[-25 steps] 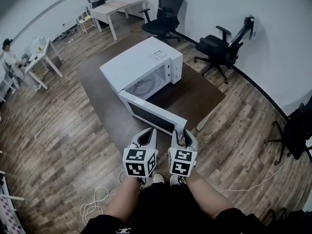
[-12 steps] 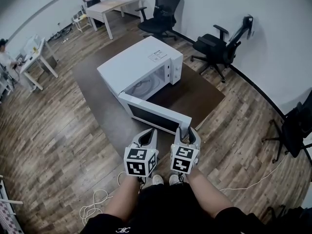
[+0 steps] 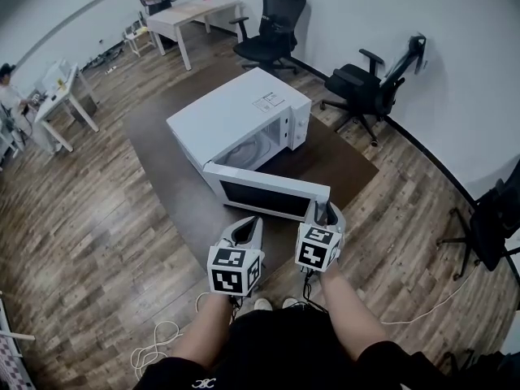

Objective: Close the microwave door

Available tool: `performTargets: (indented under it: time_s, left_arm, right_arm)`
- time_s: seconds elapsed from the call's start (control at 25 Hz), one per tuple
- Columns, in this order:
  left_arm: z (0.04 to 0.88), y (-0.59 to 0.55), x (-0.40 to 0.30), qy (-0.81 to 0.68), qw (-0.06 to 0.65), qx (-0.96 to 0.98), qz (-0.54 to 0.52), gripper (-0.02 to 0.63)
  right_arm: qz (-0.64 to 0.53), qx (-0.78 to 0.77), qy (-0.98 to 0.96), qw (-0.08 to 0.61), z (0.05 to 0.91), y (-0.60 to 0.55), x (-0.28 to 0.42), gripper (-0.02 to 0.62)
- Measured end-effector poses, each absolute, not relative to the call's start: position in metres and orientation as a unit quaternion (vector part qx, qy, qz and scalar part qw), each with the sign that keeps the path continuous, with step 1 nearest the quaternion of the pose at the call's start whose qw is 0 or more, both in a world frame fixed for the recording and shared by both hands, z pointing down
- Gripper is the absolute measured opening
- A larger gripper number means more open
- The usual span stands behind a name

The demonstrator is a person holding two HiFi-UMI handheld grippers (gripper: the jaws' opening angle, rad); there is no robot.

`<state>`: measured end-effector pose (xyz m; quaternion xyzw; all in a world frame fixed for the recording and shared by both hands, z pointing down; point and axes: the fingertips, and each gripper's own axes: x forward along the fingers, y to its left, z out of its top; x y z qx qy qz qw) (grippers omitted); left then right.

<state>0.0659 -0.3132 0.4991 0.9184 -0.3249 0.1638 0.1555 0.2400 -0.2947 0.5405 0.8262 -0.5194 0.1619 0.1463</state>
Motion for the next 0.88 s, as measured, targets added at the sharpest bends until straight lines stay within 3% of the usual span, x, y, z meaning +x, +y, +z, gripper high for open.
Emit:
performTargets:
  time_s: [0.52, 0.6, 0.88]
  left_arm:
    - [0.497, -0.332, 0.072, -0.34, 0.15, 0.914, 0.167, 0.009]
    - [0.496, -0.333, 0.072, -0.344, 0.15, 0.912, 0.167, 0.009]
    - [0.494, -0.336, 0.062, -0.368, 0.153, 0.902, 0.167, 0.009]
  right_arm:
    - [0.148, 0.813, -0.538, 0.166, 0.539, -0.347, 0.275, 0.12]
    - [0.147, 0.799, -0.555, 0.181, 0.542, -0.36, 0.273, 0.084]
    - [0.124, 0.792, -0.558, 0.213, 0.547, -0.402, 0.284, 0.094]
